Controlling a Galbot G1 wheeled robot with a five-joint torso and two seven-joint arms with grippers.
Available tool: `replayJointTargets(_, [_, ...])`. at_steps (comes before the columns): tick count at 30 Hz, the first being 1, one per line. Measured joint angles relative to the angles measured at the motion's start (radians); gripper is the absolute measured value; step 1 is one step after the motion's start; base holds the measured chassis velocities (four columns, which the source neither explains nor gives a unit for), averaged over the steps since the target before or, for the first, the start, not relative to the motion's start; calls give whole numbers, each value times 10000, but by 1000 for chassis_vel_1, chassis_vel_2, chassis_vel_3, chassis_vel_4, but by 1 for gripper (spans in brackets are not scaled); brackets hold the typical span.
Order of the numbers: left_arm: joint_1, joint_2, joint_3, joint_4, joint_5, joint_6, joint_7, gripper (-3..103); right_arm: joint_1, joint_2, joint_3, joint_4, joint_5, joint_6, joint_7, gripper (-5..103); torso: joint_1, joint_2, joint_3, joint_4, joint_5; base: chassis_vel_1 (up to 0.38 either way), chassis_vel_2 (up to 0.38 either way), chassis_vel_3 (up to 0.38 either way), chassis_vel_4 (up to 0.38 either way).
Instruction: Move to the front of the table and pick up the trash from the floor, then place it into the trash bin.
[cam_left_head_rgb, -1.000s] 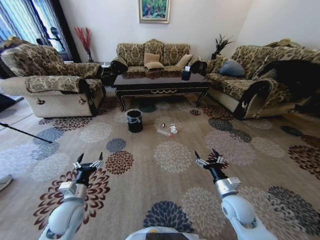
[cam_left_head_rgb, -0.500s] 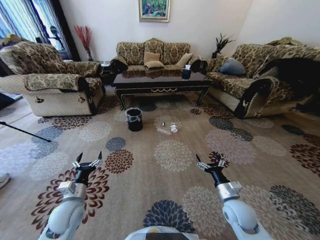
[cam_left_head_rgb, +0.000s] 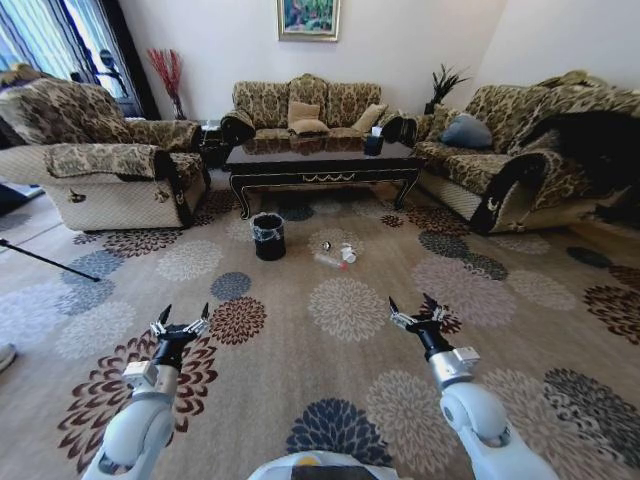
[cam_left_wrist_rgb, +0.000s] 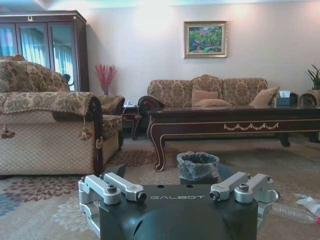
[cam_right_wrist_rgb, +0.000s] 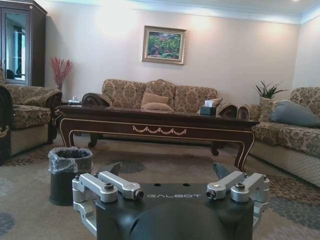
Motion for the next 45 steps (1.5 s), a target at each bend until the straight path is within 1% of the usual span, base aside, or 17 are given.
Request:
replayJointTargets(1, [152, -3, -120, -47, -69, -70, 50, 100, -257, 114, 138, 120, -144, 74, -37, 100, -23, -88, -67, 0, 0, 0, 0, 0, 0])
replayJointTargets(4, [218, -3, -140, -56, -78, -115, 69, 100, -438, 184, 253, 204, -217, 138, -72, 100, -42, -159, -120, -1, -1, 0, 0, 0, 0])
replayJointTargets(8, [151, 10, 33, -134, -18, -82, 44, 100, -590, 239, 412, 341, -230, 177, -93, 100, -105, -355, -253, 1, -2, 0, 0, 0, 0])
replayJointTargets(15, [166, 16, 82, -221, 23, -8, -4, 100, -712, 349, 408, 384, -265, 210, -115, 100, -160, -588, -430, 0, -2, 0, 0, 0, 0])
replayJointTargets(20, [401, -58, -45, -303, 57, -44, -1, 100, -764, 435, 377, 445, -316, 236, -126, 100, -211, -863, -653, 1, -1, 0, 0, 0, 0])
replayJointTargets(27, [480, -154, -28, -344, 198, -76, 3, 100, -802, 389, 425, 538, -299, 250, -137, 100, -263, -1085, -820, 1, -1, 0, 0, 0, 0])
replayJointTargets(30, [500, -165, -5, -360, 261, -78, 4, 100, -837, 472, 412, 551, -315, 273, -150, 100, -305, -1220, -916, 1, -1, 0, 0, 0, 0])
replayJointTargets(31, [500, -165, -5, -360, 261, -78, 4, 100, -837, 472, 412, 551, -315, 273, -150, 100, -305, -1220, -916, 1, -1, 0, 0, 0, 0])
replayJointTargets(36, [483, -234, 10, -344, 379, -103, -34, 100, -961, 550, 365, 564, -496, 329, -183, 100, -328, -1463, -1136, 0, 0, 0, 0, 0, 0])
replayJointTargets(37, [483, -234, 10, -344, 379, -103, -34, 100, -961, 550, 365, 564, -496, 329, -183, 100, -328, -1463, -1136, 0, 0, 0, 0, 0, 0])
replayJointTargets(42, [516, -271, 3, -249, 481, -171, -57, 100, -1043, 548, 398, 609, -512, 361, -197, 100, -346, -1704, -1345, 0, -1, 0, 0, 0, 0])
replayJointTargets(45, [482, -265, 3, -245, 481, -171, -63, 100, -1040, 547, 397, 596, -516, 369, -200, 100, -347, -1778, -1412, 1, -2, 0, 0, 0, 0])
